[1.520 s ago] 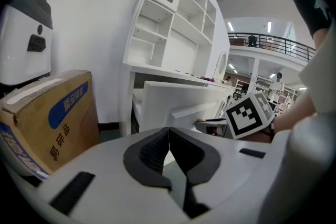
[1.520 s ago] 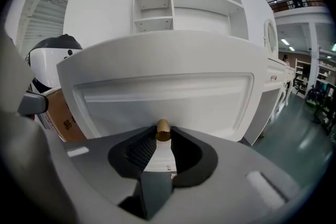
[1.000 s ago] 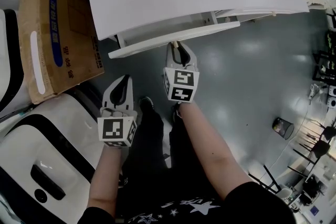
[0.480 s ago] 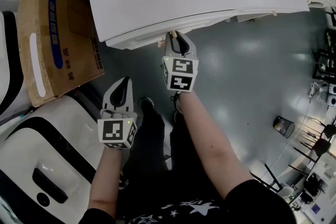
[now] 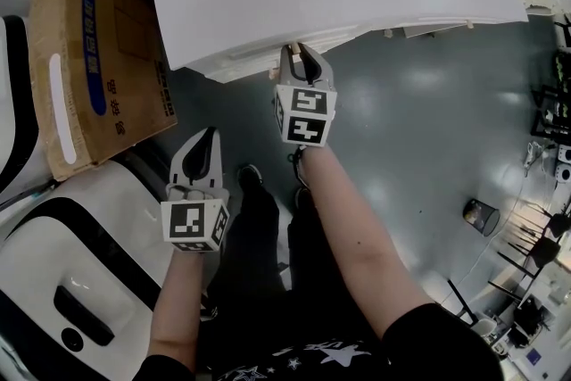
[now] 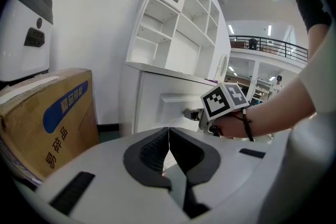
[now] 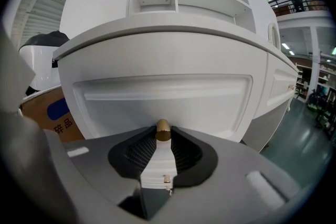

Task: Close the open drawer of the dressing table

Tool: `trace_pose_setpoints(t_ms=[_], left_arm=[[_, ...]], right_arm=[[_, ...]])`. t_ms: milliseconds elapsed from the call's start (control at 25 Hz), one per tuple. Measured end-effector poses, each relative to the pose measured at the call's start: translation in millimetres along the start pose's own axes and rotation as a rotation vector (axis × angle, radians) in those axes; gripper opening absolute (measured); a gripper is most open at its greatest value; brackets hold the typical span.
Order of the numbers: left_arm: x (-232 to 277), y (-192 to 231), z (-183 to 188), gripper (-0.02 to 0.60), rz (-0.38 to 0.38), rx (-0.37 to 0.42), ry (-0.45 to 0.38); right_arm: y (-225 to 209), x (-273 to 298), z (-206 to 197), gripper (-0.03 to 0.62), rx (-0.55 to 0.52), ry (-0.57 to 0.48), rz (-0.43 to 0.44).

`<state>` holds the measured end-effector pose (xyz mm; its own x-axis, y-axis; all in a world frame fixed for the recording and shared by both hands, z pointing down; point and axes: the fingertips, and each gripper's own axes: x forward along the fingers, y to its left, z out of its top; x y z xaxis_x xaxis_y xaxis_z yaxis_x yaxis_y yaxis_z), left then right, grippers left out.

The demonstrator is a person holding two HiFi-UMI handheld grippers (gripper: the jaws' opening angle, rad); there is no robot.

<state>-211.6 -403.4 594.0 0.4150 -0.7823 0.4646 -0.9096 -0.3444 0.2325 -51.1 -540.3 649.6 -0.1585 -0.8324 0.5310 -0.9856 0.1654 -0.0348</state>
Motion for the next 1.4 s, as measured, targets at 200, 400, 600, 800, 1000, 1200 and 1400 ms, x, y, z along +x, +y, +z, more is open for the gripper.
trace_pose_setpoints(t_ms=[200,400,600,800,1000,1200,1400], left_arm=[[-5.6,-5.1,3.1,0.009,0.013,0.002,-0.016],[-18.0,-17.3,3.1,0.009,0.035,0.003,-0.032],[-36.1,-42.8,4.3,0.009,0.056,0.013,-0.058],[-60.3,-76.7,5.8,0.009,0.083,0.016,-0.097],[-89.1,-124.3,11.2,0.009,0.126,0.017,-0.162],[-127.7,-162.1,23.8,0.009,0.185,-0.016,-0.237],[-150.8,-181.4,26.5,0.009,0.215,-0.012,-0.251]], right_arm=[[-1.1,0.0,0.2,0.087,0.007,0.007,0.011],[-3.5,-18.6,1.2,0.103,0.056,-0.007,0.045],[-9.5,-66.3,-7.6,0.106,0.077,-0.025,0.081],[-23.9,-132.6,-19.2,0.055,0.128,-0.036,0.117],[-59.1,-196.9,-29.8,0.004,0.167,-0.036,0.177],[-90.1,-256.1,-34.8,0.003,0.179,-0.072,0.227],[-104.7,-284.7,-46.0,0.003,0.208,-0.107,0.229]])
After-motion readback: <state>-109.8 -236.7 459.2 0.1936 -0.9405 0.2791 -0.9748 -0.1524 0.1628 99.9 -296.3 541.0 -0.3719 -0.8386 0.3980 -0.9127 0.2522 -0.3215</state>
